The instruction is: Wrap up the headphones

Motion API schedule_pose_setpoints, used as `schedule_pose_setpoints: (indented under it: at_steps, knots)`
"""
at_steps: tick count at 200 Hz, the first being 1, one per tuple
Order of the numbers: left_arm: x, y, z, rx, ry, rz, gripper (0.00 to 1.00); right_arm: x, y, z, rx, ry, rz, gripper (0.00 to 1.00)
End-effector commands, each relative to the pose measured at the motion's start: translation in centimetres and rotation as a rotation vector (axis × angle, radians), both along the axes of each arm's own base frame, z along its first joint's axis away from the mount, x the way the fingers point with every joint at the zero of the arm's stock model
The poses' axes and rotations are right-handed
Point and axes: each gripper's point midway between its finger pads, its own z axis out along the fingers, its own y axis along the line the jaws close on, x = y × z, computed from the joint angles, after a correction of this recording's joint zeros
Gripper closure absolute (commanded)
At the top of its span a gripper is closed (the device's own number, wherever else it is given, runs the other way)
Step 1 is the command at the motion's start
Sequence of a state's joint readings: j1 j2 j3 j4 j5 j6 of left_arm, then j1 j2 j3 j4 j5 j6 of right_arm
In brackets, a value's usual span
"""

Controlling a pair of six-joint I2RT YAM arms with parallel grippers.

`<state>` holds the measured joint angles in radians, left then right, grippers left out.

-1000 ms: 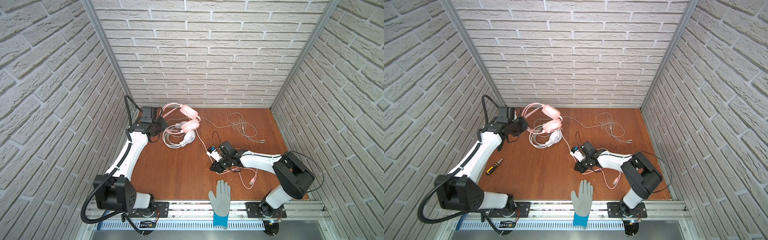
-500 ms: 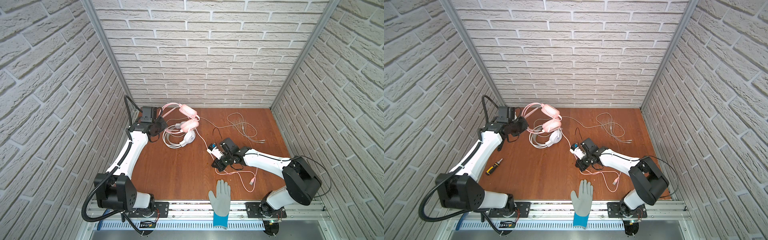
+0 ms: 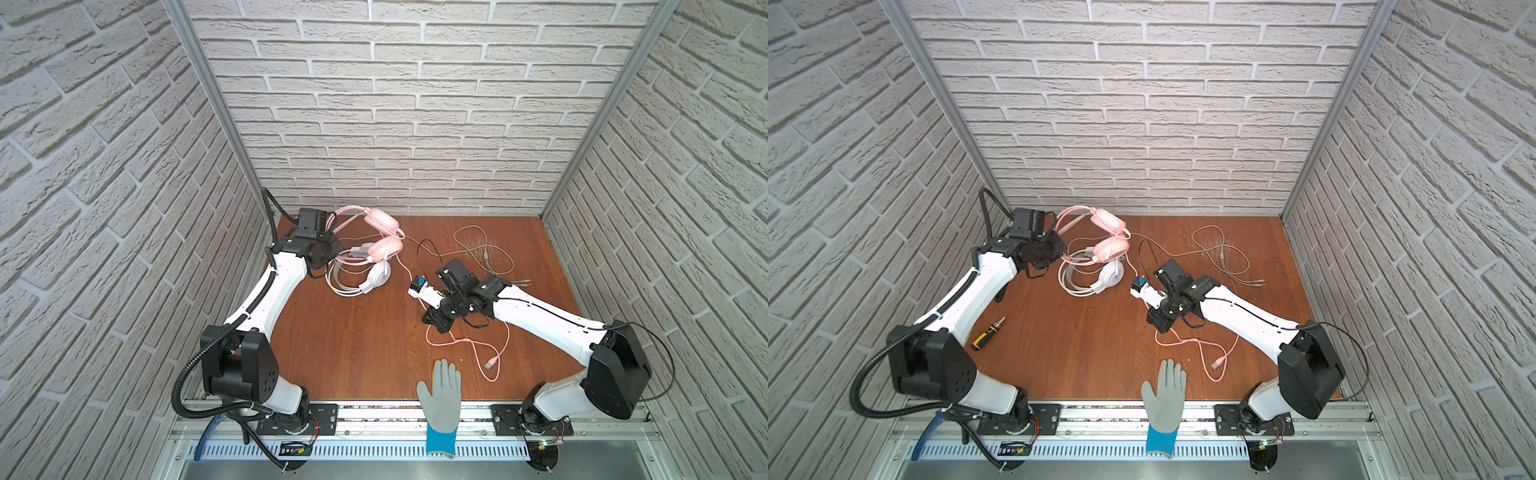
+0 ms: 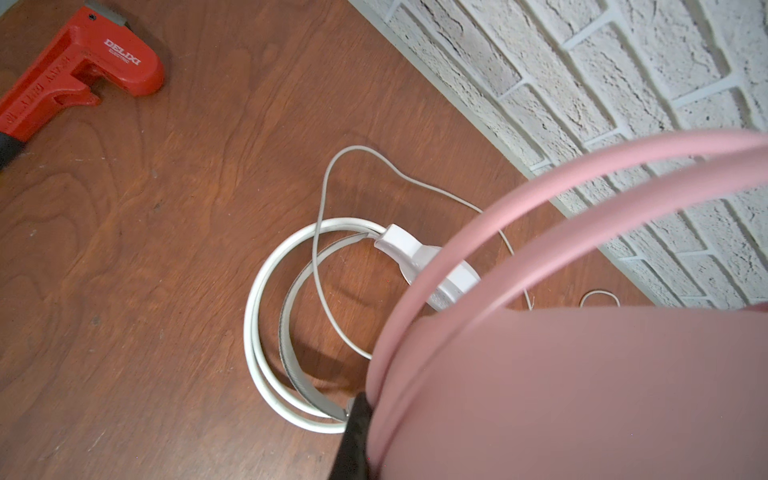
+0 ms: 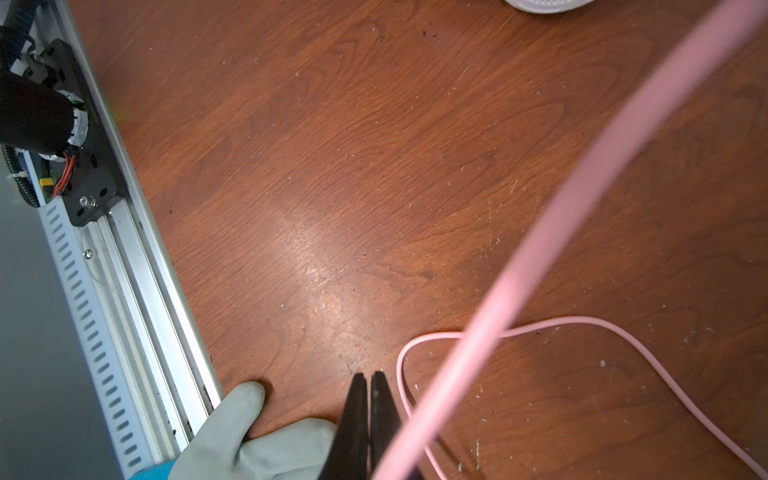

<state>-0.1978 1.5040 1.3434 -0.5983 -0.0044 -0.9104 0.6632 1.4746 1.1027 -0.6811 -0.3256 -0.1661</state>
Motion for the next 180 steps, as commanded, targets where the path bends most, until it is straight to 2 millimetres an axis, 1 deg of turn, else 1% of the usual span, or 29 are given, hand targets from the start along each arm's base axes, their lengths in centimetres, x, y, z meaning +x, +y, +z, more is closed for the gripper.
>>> schedule_pose_setpoints:
  at_steps: [1, 20, 43, 71, 92, 110, 154, 180]
  knots:
    - [1.9, -1.1, 3.1, -0.038, -0.106, 0.014, 1.0, -1.0, 0.3, 1.1, -0.007, -0.019, 0.07, 0.94]
    - [2.2, -1.9, 2.7, -0.039, -0.1, 0.012, 1.0, -1.4, 0.7, 1.5, -0.023, -0.052, 0.12, 0.94]
    - [2.5, -2.9, 2.9, -0.045, -0.111, 0.007, 1.0, -1.4, 0.8, 1.6, -0.053, -0.054, 0.15, 0.94]
    - [3.0, -4.0, 2.8, -0.035, -0.104, -0.013, 1.0, -0.1, 1.2, 2.3, -0.053, -0.119, 0.136, 0.94]
    - [3.0, -4.7, 2.3, -0.026, -0.09, -0.024, 1.0, 0.7, 1.6, 3.1, -0.037, -0.173, 0.136, 0.94]
    - [3.1, -5.2, 1.8, -0.036, -0.077, -0.029, 1.0, 1.2, 1.9, 3.2, -0.04, -0.218, 0.149, 0.94]
    - [3.3, -5.9, 1.0, -0.017, -0.056, -0.032, 1.0, 1.2, 3.6, 4.3, -0.011, -0.255, 0.264, 0.94]
    - [3.4, -6.4, 1.2, -0.033, -0.061, -0.038, 1.0, 1.7, 4.2, 4.1, -0.026, -0.218, 0.277, 0.94]
